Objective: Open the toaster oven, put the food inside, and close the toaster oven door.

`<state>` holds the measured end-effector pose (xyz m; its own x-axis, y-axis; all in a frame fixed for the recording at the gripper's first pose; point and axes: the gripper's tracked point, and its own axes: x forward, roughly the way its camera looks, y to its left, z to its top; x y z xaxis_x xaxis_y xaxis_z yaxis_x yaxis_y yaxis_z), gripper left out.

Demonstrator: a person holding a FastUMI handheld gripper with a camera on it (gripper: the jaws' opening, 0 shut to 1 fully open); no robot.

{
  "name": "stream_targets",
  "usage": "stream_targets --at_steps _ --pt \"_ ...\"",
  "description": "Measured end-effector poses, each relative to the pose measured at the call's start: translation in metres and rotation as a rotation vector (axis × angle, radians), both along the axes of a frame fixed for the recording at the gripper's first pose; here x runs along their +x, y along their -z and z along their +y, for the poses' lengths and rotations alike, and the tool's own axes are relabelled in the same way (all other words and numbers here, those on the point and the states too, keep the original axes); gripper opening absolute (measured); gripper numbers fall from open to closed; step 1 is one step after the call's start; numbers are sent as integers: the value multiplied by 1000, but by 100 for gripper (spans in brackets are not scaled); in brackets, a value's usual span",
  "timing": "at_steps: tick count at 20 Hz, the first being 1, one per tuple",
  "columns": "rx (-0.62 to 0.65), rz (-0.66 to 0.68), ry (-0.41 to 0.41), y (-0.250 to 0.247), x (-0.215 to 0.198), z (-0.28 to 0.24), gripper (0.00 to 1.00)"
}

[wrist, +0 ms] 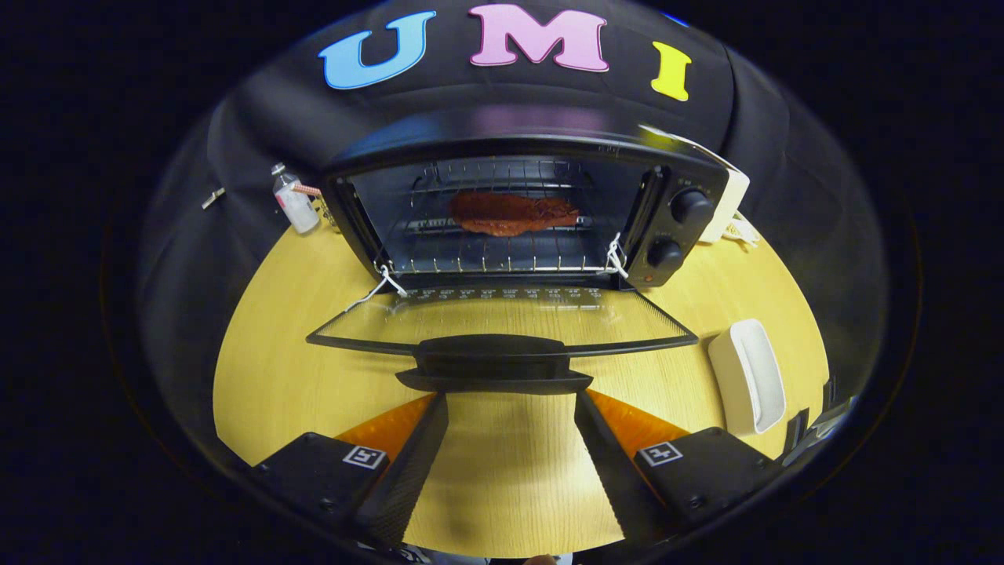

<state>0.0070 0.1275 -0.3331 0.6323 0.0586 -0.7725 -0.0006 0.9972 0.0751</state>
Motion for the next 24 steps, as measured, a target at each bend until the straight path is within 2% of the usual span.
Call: stream_targets --at_steps 5,12,15,24 --pt "13 -141 19 -43 20 -1 100" --pt "-17 -247 -1 -89 51 -3 100" --pt "-21 -271 -13 -98 48 -4 100" --pt "-103 -528 -72 -198 40 -30 98"
